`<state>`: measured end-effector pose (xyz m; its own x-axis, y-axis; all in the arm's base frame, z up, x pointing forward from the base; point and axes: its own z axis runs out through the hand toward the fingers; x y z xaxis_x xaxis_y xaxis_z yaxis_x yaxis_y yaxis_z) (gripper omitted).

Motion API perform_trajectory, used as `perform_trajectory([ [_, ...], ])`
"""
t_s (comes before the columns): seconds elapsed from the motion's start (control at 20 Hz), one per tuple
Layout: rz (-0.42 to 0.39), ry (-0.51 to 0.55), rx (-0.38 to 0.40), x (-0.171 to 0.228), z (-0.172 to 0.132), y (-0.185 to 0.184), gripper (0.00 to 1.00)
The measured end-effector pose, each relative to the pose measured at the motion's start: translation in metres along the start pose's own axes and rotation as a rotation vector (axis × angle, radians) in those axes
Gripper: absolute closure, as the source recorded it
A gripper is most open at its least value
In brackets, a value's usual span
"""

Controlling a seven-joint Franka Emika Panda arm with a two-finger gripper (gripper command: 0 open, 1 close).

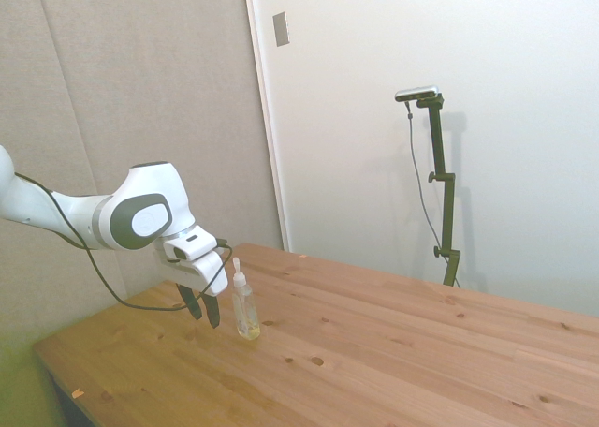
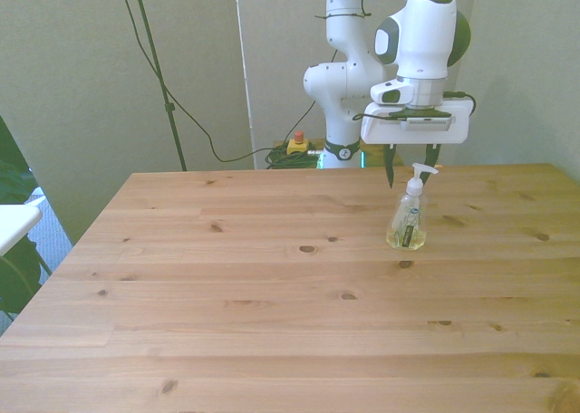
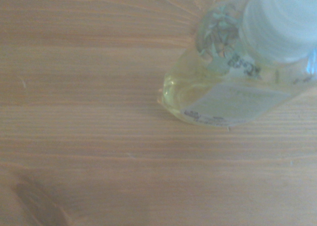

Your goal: Knock down the sanitizer

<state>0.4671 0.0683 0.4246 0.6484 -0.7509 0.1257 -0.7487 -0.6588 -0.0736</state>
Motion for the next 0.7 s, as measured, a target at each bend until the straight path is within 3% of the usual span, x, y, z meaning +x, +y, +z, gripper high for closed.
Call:
perform_trajectory([
  [0.7,0.055,0.037,-0.018,0.028,0.013,-0.044,1.0],
])
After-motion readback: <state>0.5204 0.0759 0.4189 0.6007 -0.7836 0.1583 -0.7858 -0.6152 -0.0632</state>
